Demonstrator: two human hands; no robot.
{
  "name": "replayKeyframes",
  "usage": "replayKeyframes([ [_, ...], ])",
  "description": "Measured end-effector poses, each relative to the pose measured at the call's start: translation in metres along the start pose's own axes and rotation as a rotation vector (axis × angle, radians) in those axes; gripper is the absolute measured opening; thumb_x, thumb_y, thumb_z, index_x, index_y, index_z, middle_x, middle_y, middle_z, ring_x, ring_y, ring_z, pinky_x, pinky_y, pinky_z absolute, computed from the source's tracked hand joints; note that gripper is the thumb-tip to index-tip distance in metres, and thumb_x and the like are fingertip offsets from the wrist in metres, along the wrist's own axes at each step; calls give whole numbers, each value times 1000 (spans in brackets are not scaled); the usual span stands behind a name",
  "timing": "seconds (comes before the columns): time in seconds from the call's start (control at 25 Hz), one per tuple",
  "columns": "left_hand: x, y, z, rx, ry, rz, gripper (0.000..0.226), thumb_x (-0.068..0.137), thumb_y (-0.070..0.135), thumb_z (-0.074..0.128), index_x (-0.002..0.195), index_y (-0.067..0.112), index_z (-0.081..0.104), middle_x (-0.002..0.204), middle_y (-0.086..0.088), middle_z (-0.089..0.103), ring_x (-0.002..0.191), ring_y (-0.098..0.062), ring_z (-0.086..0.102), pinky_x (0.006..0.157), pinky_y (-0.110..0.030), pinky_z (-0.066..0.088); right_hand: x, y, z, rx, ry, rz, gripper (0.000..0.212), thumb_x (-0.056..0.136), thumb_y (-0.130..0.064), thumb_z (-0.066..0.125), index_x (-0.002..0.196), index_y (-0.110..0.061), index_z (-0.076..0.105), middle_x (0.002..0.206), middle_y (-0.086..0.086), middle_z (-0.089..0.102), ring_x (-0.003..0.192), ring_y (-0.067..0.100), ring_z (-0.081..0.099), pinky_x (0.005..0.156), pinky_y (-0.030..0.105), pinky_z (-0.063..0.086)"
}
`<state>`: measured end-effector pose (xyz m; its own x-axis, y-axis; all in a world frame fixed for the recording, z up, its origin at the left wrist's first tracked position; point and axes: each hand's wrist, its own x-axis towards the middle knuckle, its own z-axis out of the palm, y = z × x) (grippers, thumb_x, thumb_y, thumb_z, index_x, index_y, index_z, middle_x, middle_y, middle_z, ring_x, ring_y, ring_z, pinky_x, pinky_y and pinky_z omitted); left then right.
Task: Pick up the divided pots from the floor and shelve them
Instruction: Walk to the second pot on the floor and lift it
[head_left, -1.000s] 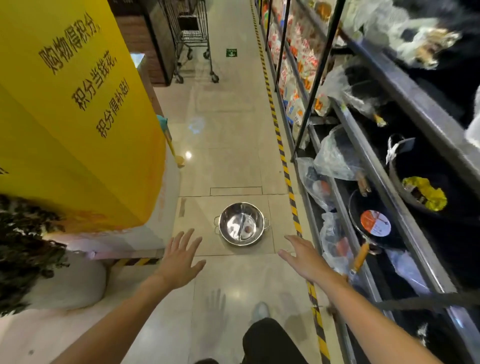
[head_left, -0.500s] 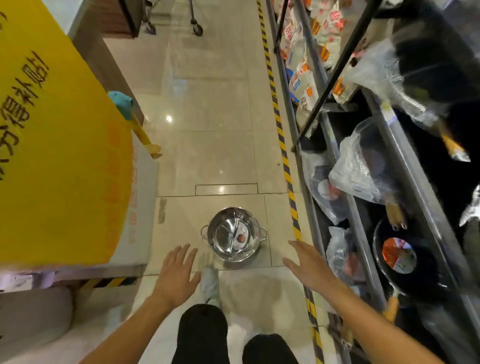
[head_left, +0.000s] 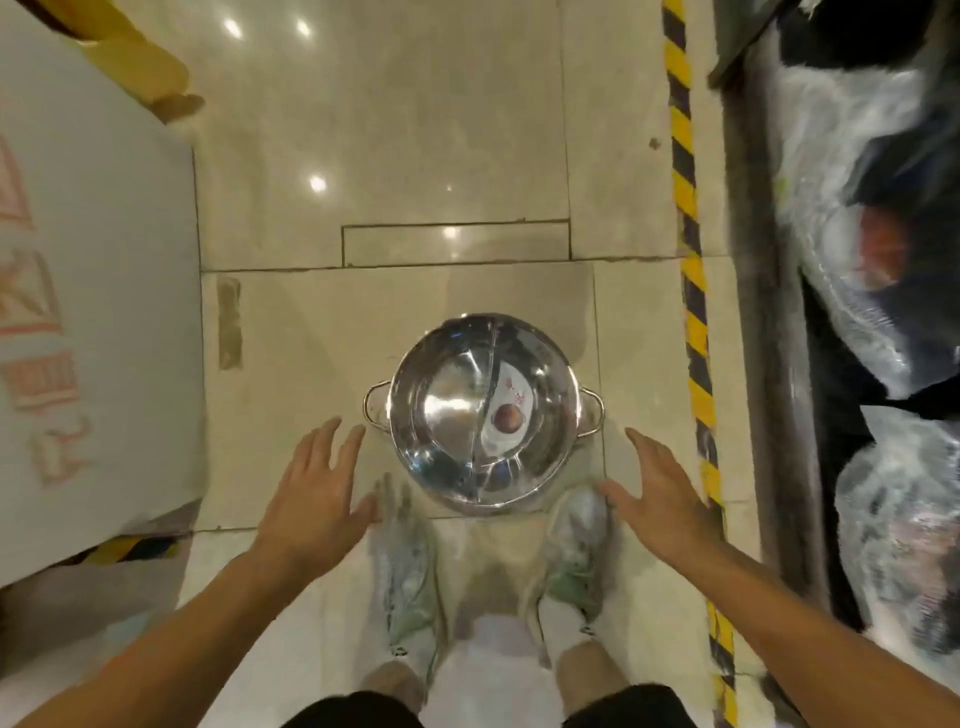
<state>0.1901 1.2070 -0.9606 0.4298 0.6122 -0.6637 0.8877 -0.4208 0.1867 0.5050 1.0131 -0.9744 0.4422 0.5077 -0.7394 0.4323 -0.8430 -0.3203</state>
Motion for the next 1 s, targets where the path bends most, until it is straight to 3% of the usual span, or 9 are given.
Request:
replayKeyframes([
  [0.16, 105, -16, 99, -91, 6, -140, 90, 90, 44, 59, 156, 12, 7, 160, -26, 12, 146, -41, 13, 118, -52, 19, 118, 43, 83, 134, 30, 17, 89, 90, -38, 72, 157, -27, 15, 160, 4, 28, 146, 24, 29, 111, 40, 31],
  [0.28, 152, -23, 144, -247, 19, -276, 105, 85, 45, 67, 155, 19, -7, 154, -26, 21, 136, -45, 30, 104, -56, 35, 162, 60, 114, 224, 84, 113, 102, 88, -46, 71, 158, -37, -3, 166, 0, 20, 148, 23, 30, 112, 41, 31],
  [0.32, 162, -25, 153, -319, 41, -303, 106, 84, 41, 70, 155, 22, -7, 148, -26, 27, 122, -42, 45, 95, -53, 42, 171, 65, 122, 242, 108, 144, 102, 88, -46, 71, 157, -39, -3, 160, 1, 35, 141, 25, 42, 108, 41, 36],
  [0.4, 174, -28, 163, -461, 131, -312, 105, 81, 32, 77, 153, 29, 1, 135, -21, 35, 83, -18, 57, 77, -39, 44, 182, 73, 130, 248, 172, 178, 96, 85, -42, 74, 154, -39, 8, 120, -5, 65, 110, 24, 64, 91, 40, 50],
  [0.44, 176, -30, 165, -497, 177, -300, 103, 79, 31, 79, 152, 31, 7, 129, -16, 37, 74, -10, 54, 74, -36, 44, 184, 74, 130, 248, 197, 190, 92, 84, -40, 75, 153, -37, 14, 104, -8, 66, 98, 22, 66, 84, 38, 51],
  [0.52, 171, -31, 157, -537, 222, -275, 100, 76, 29, 82, 150, 34, 15, 119, -10, 39, 73, -9, 55, 73, -33, 46, 179, 72, 122, 273, 219, 212, 88, 82, -36, 78, 149, -34, 22, 94, -6, 66, 87, 17, 66, 75, 32, 49],
  [0.72, 114, -21, 61, -556, 265, -224, 102, 75, 24, 83, 151, 36, 16, 115, -7, 40, 76, -10, 60, 76, -33, 52, 110, 27, 52, 317, 293, 180, 80, 81, -31, 81, 143, -35, 30, 83, -12, 65, 71, -2, 59, 55, 16, 37],
  [0.84, 61, -8, -35, -560, 310, -176, 103, 75, 27, 81, 153, 37, 14, 115, -5, 40, 79, -11, 59, 78, -33, 52, 38, -22, -11, 393, 349, 136, 76, 80, -30, 82, 139, -39, 35, 82, -9, 66, 71, 4, 64, 57, 22, 45],
  [1.0, -28, 10, -178, -611, 366, -33, 104, 76, 35, 79, 153, 42, 10, 116, 0, 41, 89, -8, 59, 82, -33, 52, -82, -91, -99, 561, 457, 72, 86, 84, -23, 80, 152, -35, 29, 82, -4, 64, 74, 14, 66, 62, 22, 46],
])
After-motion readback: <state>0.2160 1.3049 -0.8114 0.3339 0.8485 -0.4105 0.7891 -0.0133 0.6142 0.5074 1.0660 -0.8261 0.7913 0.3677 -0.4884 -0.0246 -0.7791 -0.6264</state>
